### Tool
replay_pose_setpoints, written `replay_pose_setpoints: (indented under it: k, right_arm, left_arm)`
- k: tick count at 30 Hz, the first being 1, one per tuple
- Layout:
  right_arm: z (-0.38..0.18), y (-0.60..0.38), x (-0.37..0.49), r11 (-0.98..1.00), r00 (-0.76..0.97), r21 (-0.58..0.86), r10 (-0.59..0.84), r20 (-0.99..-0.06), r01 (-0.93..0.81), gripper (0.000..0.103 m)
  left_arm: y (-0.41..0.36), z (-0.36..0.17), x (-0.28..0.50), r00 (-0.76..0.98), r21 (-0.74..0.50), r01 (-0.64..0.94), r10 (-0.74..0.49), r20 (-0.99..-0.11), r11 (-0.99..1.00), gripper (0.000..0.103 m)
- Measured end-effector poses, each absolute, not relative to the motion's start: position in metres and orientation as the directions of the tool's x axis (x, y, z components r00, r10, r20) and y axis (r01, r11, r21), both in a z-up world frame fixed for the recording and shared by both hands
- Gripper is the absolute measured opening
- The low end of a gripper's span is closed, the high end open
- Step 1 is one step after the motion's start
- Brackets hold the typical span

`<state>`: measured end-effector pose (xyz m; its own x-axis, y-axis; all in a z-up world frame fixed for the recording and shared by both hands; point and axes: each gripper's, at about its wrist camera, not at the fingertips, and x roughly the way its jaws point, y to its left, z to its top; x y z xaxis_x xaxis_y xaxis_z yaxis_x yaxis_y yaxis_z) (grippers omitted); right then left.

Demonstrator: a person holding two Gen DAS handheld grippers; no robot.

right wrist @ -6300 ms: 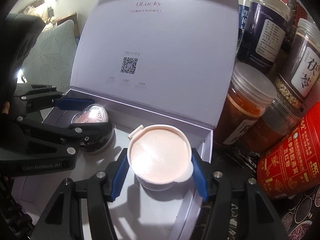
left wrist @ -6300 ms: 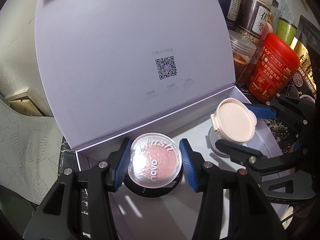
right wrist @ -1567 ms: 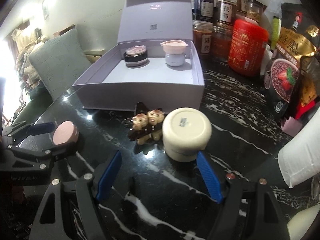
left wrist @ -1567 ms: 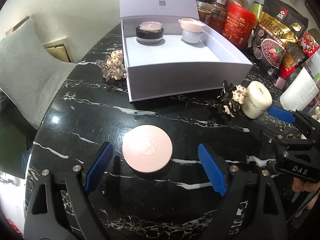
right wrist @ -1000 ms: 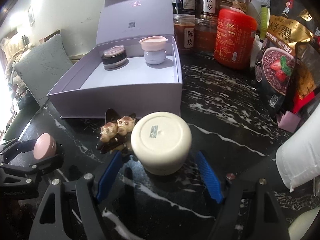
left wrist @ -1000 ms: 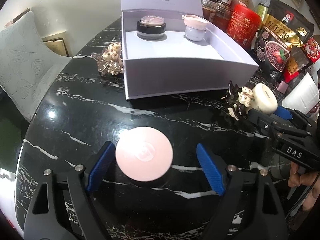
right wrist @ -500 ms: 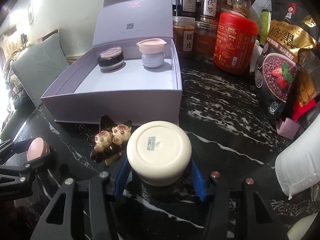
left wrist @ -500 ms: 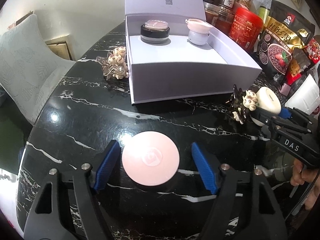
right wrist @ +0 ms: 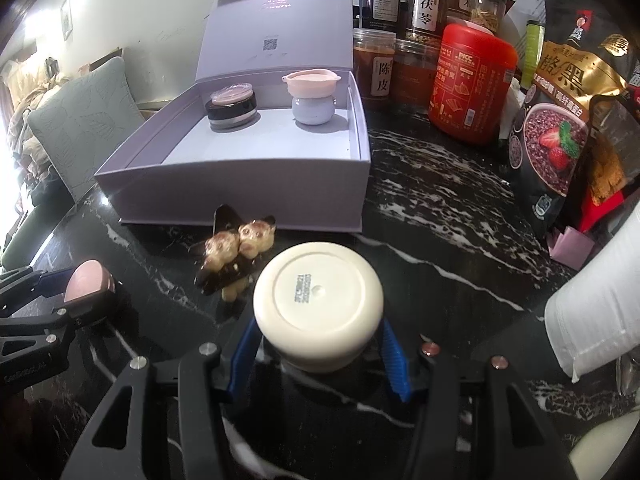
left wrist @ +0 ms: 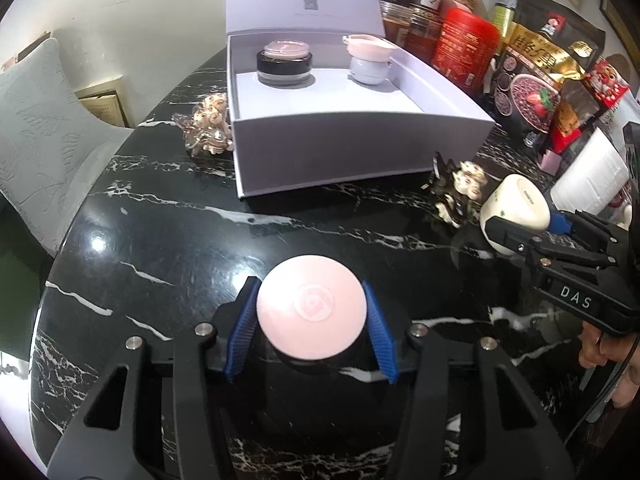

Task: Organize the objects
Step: 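Grasp the pink-lidded compact with the left tool while the right tool lifts the cream jar, then carry the pink-lidded compact and cream jar toward the white box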

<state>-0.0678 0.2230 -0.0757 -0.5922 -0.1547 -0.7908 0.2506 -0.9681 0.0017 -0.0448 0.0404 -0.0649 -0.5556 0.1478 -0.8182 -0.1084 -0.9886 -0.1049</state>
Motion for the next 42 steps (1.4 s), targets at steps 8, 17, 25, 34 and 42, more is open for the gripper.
replay_pose_setpoints:
  k: [8,17,25,34,42]
  right_arm:
    - [-0.075,0.223,-0.046,-0.962,-0.575,-0.001,-0.163,-0.802,0.274,0.055]
    - [-0.075,0.222,-0.024,-0.952,-0.565,0.004,-0.185,-0.804,0.307,0.055]
    - [-0.076,0.221,-0.020,-0.948,-0.565,0.004,-0.193,-0.802,0.318,0.056]
    - [-0.083,0.223,-0.020,-0.951,-0.556,0.022,-0.199,-0.807,0.309,0.056]
    - [-0.083,0.222,-0.022,-0.950,-0.558,0.019,-0.199,-0.806,0.312,0.055]
  left_arm:
    - [0.049,-0.064,-0.030,-0.550,-0.103,-0.157,0.174,-0.817,-0.982,0.050]
    - [0.054,-0.065,-0.019,-0.549,-0.099,-0.196,0.193,-0.813,-0.975,0.050]
    - [0.058,-0.066,-0.017,-0.547,-0.081,-0.230,0.198,-0.813,-0.970,0.066]
    - [0.055,-0.066,-0.016,-0.568,-0.086,-0.236,0.210,-0.796,-0.968,0.063]
    - [0.051,-0.063,-0.020,-0.562,-0.090,-0.229,0.207,-0.801,-0.969,0.049]
